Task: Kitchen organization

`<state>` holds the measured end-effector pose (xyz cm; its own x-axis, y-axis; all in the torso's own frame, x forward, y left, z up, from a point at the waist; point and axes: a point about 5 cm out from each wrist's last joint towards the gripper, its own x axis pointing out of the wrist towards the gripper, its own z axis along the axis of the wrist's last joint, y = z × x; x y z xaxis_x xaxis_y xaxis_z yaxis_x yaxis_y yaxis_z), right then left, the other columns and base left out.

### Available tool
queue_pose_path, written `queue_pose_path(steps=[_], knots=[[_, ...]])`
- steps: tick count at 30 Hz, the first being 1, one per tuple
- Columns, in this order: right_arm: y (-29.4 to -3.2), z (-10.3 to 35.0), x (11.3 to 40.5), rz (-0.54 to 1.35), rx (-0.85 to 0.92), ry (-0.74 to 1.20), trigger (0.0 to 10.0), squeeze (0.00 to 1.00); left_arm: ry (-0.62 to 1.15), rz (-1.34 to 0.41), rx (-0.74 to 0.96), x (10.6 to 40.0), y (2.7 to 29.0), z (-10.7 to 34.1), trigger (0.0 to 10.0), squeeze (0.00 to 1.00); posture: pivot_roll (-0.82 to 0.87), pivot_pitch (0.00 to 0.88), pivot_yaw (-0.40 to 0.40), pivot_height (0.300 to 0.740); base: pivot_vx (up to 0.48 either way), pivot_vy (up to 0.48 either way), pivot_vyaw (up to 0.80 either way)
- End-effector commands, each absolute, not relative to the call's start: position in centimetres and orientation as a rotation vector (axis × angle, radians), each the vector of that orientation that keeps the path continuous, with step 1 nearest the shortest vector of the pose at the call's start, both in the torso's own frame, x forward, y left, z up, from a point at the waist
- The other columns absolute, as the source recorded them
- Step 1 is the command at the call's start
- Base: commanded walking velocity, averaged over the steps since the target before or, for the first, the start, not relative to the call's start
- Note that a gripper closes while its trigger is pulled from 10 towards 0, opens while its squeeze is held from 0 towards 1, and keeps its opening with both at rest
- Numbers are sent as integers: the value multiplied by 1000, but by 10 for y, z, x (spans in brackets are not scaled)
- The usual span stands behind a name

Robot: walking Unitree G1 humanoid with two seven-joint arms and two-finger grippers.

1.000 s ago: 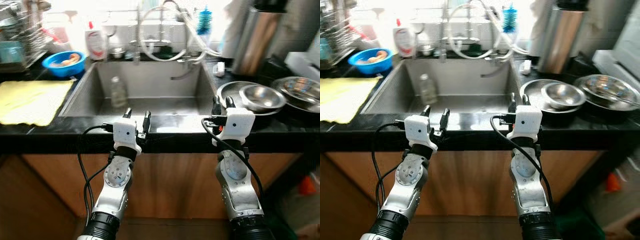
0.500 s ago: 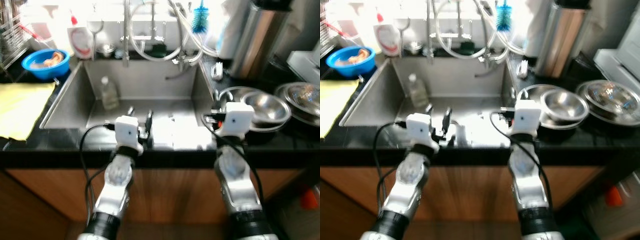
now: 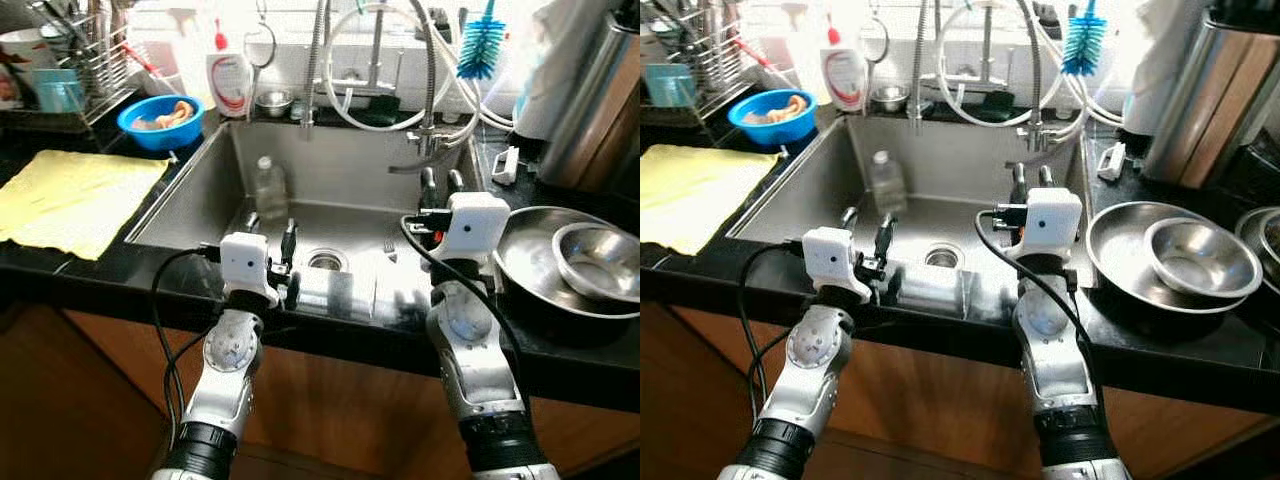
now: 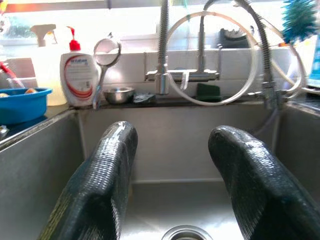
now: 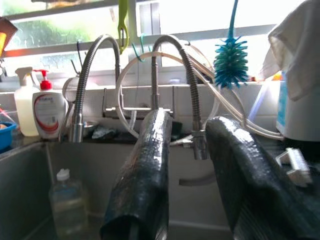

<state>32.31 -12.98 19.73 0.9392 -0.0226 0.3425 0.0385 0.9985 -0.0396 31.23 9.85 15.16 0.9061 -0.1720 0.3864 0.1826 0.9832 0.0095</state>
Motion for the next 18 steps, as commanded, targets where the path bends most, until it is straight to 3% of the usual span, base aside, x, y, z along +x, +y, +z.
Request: queue_pose_path(steps=[1,6,7,9,10,18], knots=[[-133,219,322,-35,-77,-354,10000,0,-390,-204,-27,312,96,152,10000,0,-168,0,60,740,0,0,0],[-154,237,316,-129,-134,-267,10000,0,-378,-227,-23,312,94,149,10000,0,-198,0,75,740,0,0,0],[-161,237,312,-176,-59,-231,10000,220,-375,-233,-23,312,94,149,10000,0,-209,0,78,740,0,0,0],[-167,237,309,-212,37,-198,10000,220,-374,-238,-23,313,93,149,10000,0,-209,0,78,740,0,0,0],[-169,233,304,-243,86,-160,10000,1000,-371,-243,-23,313,92,148,10000,0,-224,0,83,740,0,0,0],[-196,200,277,-392,40,99,10000,1000,-344,-284,-33,307,84,140,10000,0,-252,0,87,740,0,0,0]])
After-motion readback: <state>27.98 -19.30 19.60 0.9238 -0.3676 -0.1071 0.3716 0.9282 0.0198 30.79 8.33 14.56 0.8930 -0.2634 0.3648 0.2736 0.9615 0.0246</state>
